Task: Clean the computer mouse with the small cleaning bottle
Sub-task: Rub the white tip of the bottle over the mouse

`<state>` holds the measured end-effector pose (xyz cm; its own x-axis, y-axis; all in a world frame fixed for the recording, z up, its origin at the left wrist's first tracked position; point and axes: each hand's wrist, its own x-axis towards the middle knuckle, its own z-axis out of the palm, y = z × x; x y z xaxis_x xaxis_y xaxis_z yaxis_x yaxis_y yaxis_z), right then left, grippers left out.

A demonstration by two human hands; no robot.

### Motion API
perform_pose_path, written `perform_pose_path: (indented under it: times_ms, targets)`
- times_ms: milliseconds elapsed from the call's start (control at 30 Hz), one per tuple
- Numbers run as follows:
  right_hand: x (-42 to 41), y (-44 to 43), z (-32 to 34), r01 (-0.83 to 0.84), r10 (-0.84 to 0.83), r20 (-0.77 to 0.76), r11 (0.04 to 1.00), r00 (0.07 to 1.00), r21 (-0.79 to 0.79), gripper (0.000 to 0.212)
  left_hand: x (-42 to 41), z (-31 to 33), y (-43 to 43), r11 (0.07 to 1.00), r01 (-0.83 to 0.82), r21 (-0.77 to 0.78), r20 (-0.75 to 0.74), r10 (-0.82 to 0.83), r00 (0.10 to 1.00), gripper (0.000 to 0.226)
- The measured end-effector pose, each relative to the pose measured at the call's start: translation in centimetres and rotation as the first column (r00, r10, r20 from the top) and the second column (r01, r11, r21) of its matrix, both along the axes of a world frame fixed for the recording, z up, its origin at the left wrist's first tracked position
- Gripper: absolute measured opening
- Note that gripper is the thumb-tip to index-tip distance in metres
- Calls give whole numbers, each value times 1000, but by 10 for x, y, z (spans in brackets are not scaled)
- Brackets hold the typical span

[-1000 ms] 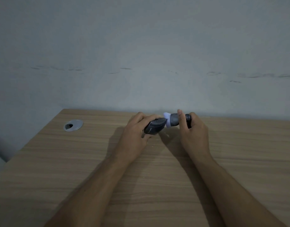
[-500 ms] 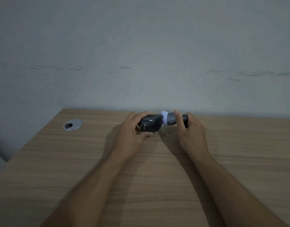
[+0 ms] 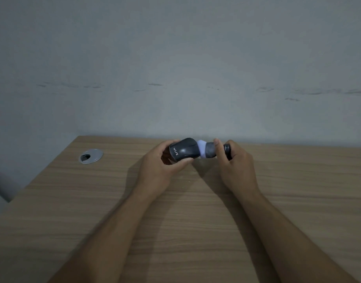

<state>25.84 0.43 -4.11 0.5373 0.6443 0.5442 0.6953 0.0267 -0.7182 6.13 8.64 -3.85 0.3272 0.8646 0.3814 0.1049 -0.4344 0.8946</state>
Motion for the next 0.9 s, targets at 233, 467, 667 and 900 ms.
perform_pose_path:
  times_ms: [233,467,667,900]
  targets:
    - [-14,-6,6,-159,158,27,986,987,52,50,1,-3,2,962,-13,273,-234,79,969,61]
    - [-28,-5,7,-237,219,185,968,958,83,48,1,-5,7,967,-68,247,-197,119,973,60]
    - [0,0,-2,-14,14,68,1000,998,-1,56,-5,1,0,999,12,48,-85,-8,996,57]
    - [-11,-6,7,-124,122,53,991,991,49,51,0,0,-2,971,21,240,-230,36,973,61]
